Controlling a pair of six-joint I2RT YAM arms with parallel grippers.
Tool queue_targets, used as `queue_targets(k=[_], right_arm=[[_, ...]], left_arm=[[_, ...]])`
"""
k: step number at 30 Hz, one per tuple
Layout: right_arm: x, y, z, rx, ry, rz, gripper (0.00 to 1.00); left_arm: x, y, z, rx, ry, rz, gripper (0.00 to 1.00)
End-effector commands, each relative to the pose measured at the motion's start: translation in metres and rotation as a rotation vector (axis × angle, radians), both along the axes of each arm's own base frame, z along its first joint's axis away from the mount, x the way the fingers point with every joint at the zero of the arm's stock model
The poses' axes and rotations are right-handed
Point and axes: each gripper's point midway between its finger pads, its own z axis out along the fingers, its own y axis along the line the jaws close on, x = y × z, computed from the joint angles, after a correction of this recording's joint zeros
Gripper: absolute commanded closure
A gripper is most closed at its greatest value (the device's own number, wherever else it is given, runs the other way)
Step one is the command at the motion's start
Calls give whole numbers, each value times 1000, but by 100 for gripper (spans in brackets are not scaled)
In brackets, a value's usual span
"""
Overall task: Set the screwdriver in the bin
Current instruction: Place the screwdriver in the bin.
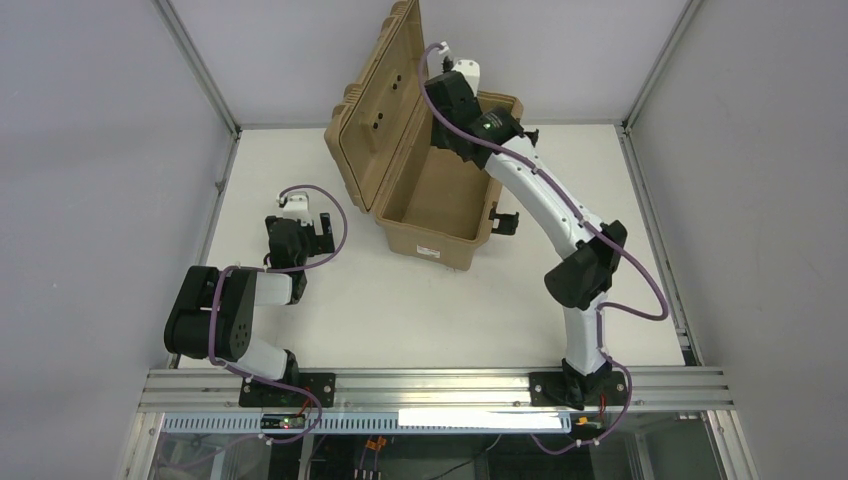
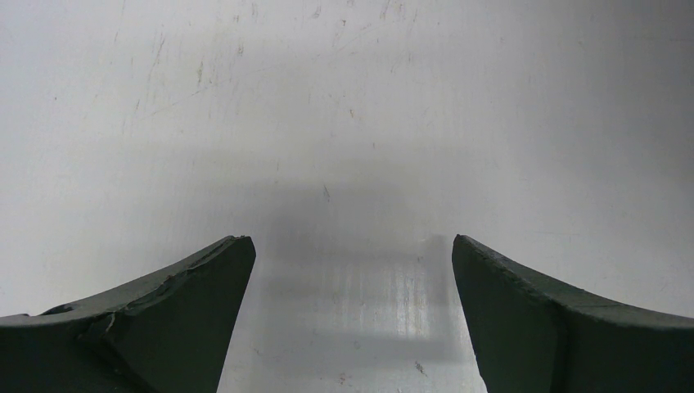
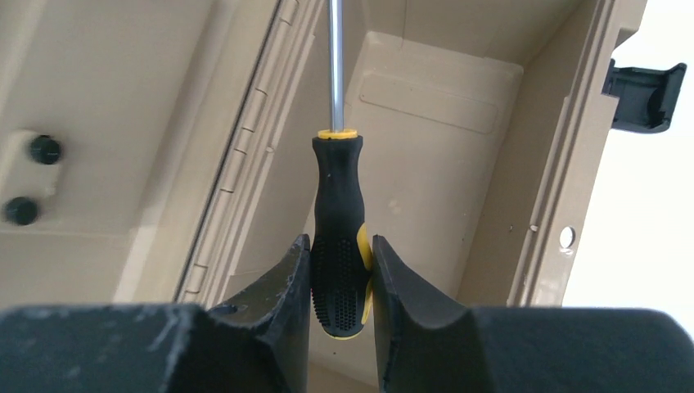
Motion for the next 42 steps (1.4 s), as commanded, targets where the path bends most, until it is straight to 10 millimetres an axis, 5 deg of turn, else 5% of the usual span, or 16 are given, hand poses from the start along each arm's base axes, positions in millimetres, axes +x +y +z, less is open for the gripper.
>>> queue_targets(k=[1, 17, 25, 33, 39, 42], right_arm=[[17, 6, -18, 29, -37, -57, 92], [28, 13, -178, 4, 170, -93, 92], [27, 10, -237, 2, 274, -126, 88], [27, 7, -251, 12, 303, -135, 58], [28, 5, -241, 14, 291, -132, 27], [29, 4, -236, 11, 283, -132, 2]], left_arm=[[7, 4, 11, -11, -39, 18, 1], [7, 4, 11, -10, -39, 19, 1], [7, 4, 11, -10, -39, 17, 1], [7, 4, 11, -11, -39, 19, 1], [7, 4, 11, -11, -40, 18, 1], [7, 4, 10, -11, -38, 18, 1]])
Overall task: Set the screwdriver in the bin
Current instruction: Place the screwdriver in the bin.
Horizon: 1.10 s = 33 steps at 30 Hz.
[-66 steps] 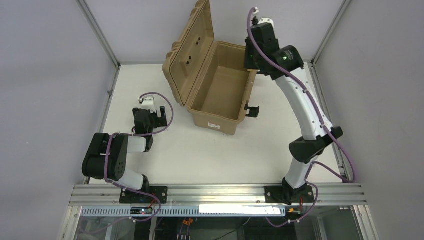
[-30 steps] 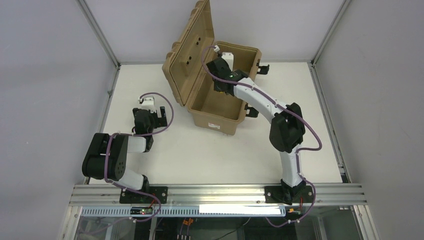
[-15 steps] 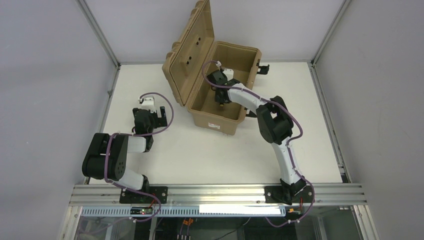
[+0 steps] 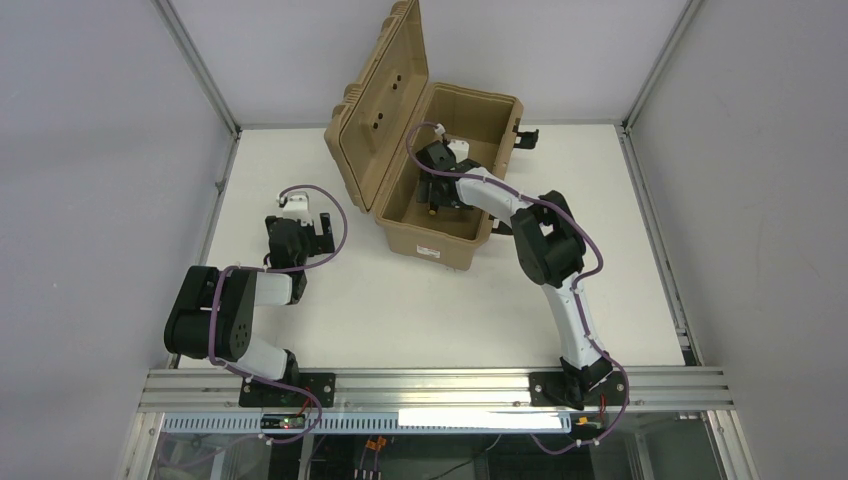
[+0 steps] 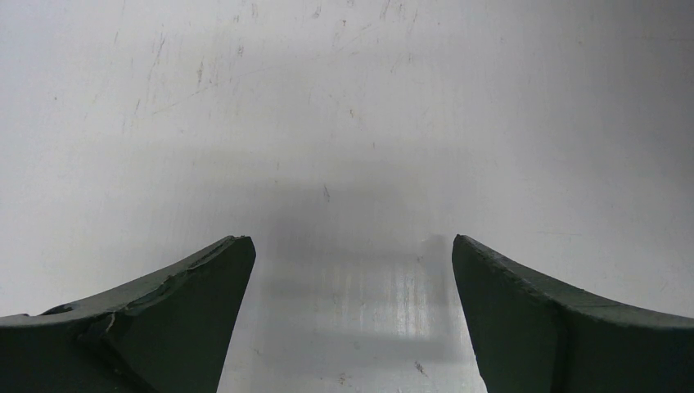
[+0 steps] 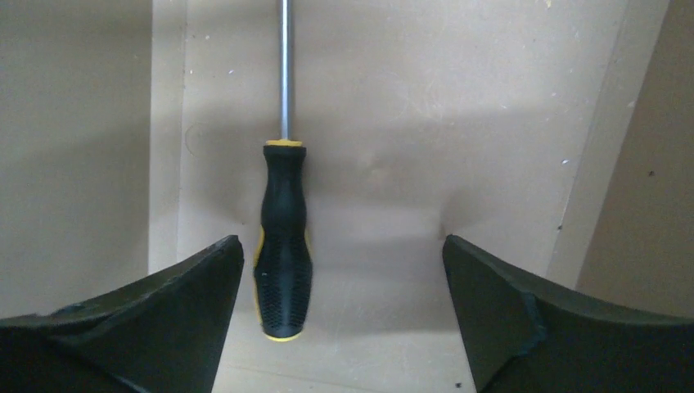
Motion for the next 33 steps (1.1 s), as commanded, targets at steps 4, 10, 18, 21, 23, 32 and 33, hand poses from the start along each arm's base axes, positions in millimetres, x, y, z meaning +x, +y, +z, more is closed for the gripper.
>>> queue_targets(k=[4, 10, 18, 21, 23, 32, 33], right_arm=[[11, 4, 44, 50, -84, -2, 1], [12, 3, 76, 50, -115, 11, 1], [14, -2, 138, 42, -190, 32, 1], [14, -7, 165, 30, -229, 45, 1], [14, -10, 187, 19, -257, 56, 1], [5, -24, 281, 7, -399, 120, 1], [3, -25, 293, 13, -417, 128, 1]], left_arm=[[7, 4, 11, -11, -39, 18, 1], [7, 4, 10, -11, -38, 19, 1], [7, 4, 11, -10, -39, 18, 1], [7, 5, 11, -11, -39, 19, 1], [7, 4, 11, -10, -40, 18, 1], [7, 5, 11, -10, -40, 19, 1], [7, 4, 11, -10, -39, 18, 1]])
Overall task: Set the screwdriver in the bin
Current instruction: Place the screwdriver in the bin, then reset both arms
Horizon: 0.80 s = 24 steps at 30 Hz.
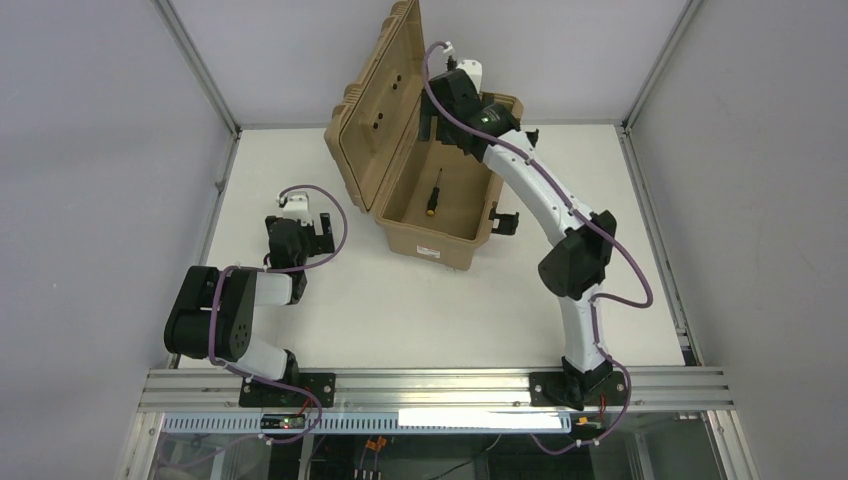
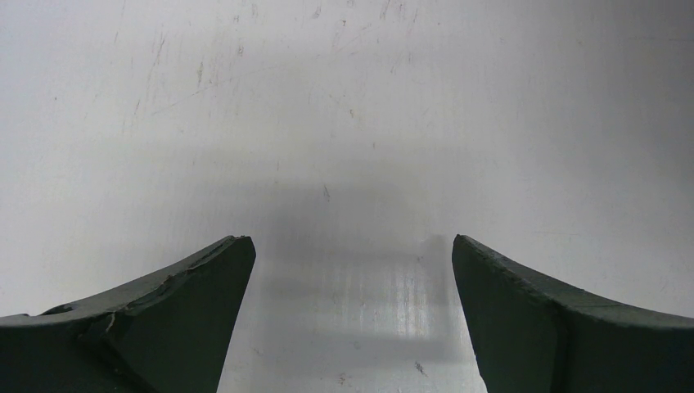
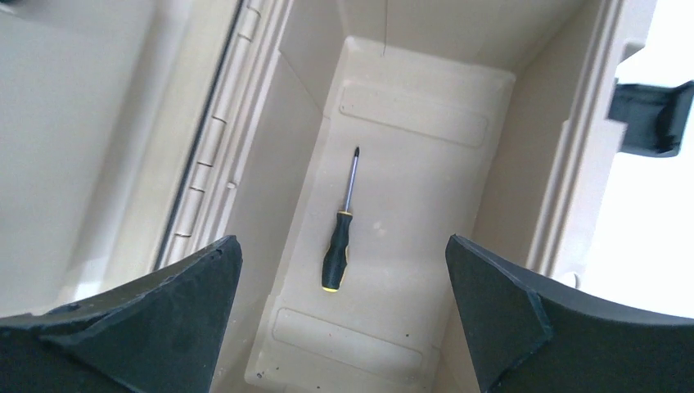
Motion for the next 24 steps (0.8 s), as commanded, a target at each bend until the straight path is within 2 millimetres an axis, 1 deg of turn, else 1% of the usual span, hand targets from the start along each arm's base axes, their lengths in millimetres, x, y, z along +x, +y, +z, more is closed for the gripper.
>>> queue_targets(k=[1, 5, 8, 12, 17, 18, 24], right_arm=[[-18, -20, 88, 8, -139, 36, 1], [-29, -26, 120, 17, -187, 74, 1], [-38, -32, 136, 1, -212, 107, 1], [-50, -43, 143, -61, -208, 165, 1], [-54, -65, 148, -96, -203, 175, 1], [-54, -68, 146, -96, -195, 181, 1], [-57, -106, 152, -79, -177, 167, 1]], left_arm=[[7, 4, 10, -10, -38, 18, 1], [7, 4, 11, -10, -39, 18, 1], [7, 4, 11, -10, -39, 18, 1], [7, 4, 11, -10, -39, 17, 1], [7, 4, 10, -11, -39, 18, 1], [7, 4, 11, -10, -40, 18, 1], [7, 4, 10, -10, -38, 18, 1]])
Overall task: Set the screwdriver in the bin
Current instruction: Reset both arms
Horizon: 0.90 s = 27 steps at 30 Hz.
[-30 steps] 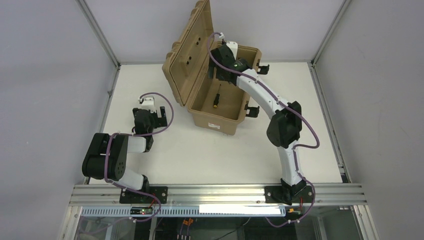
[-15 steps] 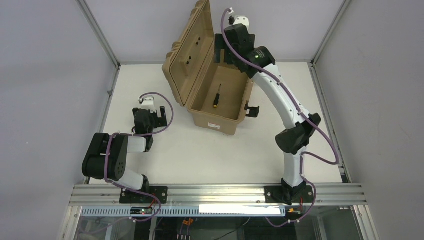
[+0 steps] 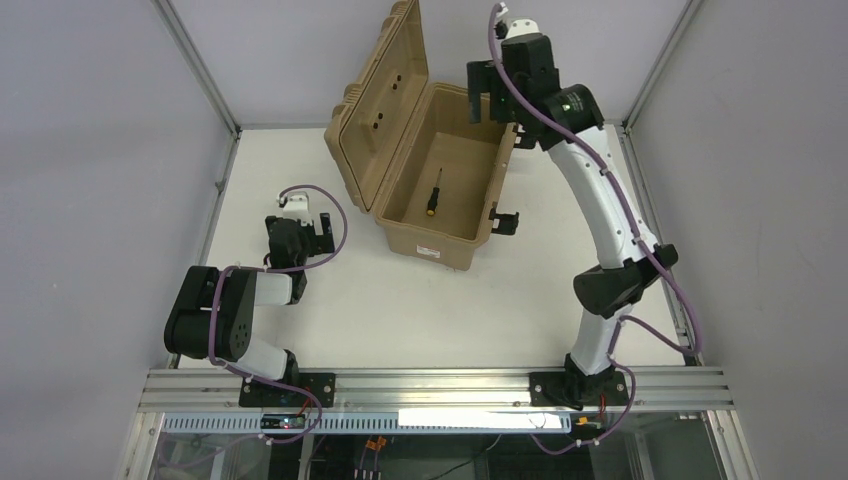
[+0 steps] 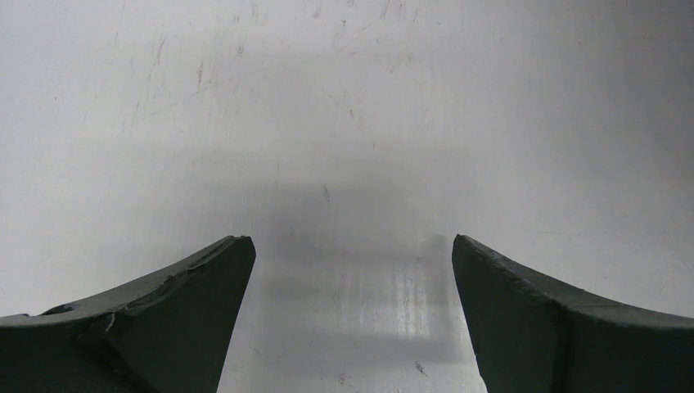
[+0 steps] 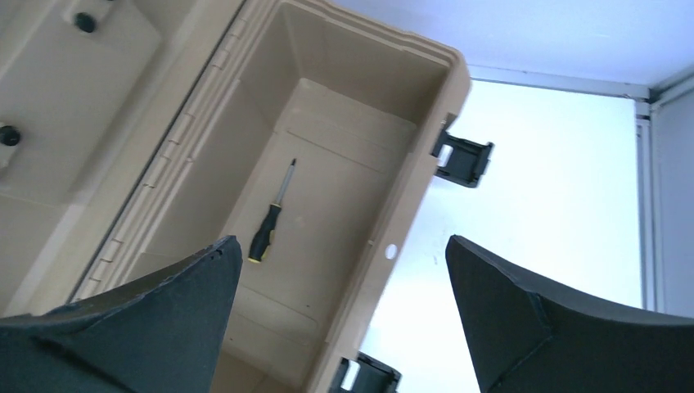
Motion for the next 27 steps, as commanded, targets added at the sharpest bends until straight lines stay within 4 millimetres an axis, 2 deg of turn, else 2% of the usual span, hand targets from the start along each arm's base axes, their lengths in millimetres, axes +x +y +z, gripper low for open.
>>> queue_targets(k=[1, 10, 14, 17, 21, 27], right_arm=[[-15, -37, 28, 20, -29, 11, 1], [-10, -102, 27, 81, -2, -32, 1], [-3, -134, 18, 110, 33, -52, 1], [-1, -151, 11, 112, 56, -67, 1], [0, -163, 5, 139, 78, -86, 1], [-3, -169, 2, 115, 73, -97, 1]], left_arm=[[7, 4, 10, -11, -38, 18, 1], [7, 5, 11, -10, -39, 19, 1], [7, 4, 11, -10, -39, 18, 1], [7, 4, 11, -11, -39, 18, 1], [7, 4, 11, -10, -39, 18, 1], [7, 4, 10, -10, -38, 18, 1]])
